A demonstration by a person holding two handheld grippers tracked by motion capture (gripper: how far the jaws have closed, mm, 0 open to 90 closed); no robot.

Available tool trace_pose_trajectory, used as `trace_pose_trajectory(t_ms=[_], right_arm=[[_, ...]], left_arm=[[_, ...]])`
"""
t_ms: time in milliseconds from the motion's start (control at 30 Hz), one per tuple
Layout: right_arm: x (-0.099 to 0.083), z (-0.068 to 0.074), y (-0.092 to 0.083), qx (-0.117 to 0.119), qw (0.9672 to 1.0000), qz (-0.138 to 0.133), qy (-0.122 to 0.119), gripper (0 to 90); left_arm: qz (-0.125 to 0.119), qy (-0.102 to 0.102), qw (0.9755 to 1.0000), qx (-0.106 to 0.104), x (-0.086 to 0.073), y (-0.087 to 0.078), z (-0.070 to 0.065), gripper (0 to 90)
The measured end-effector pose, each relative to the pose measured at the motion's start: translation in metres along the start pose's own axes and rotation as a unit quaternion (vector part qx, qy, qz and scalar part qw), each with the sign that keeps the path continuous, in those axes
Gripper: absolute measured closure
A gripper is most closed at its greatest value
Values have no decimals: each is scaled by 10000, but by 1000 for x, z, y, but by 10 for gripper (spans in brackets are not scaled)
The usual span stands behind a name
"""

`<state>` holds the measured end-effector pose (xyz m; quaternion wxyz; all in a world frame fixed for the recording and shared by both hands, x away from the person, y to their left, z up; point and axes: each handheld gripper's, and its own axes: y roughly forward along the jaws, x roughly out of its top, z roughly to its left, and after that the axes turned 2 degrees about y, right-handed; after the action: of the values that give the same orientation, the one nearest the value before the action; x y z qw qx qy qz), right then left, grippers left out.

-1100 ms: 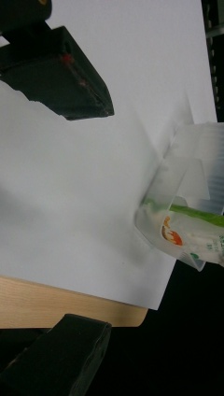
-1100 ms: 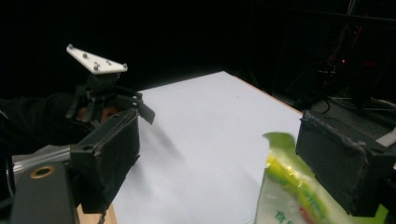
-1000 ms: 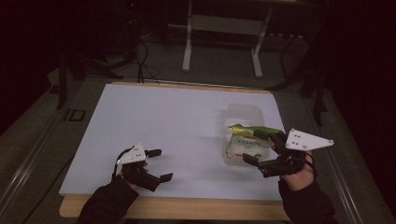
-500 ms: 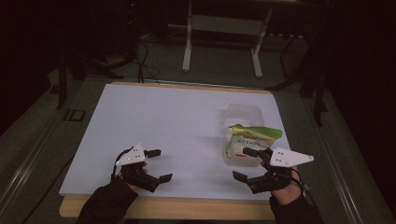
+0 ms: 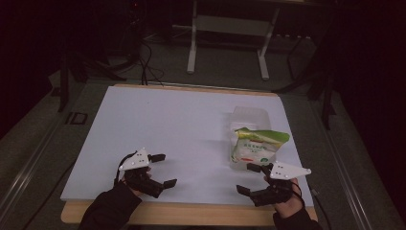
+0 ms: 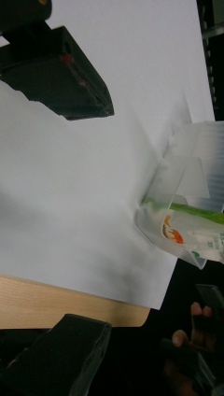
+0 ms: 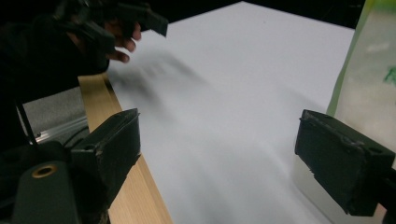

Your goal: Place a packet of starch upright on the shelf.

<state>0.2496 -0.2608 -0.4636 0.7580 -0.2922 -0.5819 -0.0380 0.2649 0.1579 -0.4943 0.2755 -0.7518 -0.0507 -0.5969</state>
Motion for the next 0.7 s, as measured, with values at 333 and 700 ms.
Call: trace_pose_trajectory(t_ms=[333, 700], right_arm=[[-17, -4, -2, -136, 9997, 114, 166, 138], [-29, -8, -4, -239, 9993, 179, 221, 142]], left_arm=[[23, 65, 10000, -4, 0, -1, -1, 10], [95, 96, 9999, -38, -3, 1, -2, 10]])
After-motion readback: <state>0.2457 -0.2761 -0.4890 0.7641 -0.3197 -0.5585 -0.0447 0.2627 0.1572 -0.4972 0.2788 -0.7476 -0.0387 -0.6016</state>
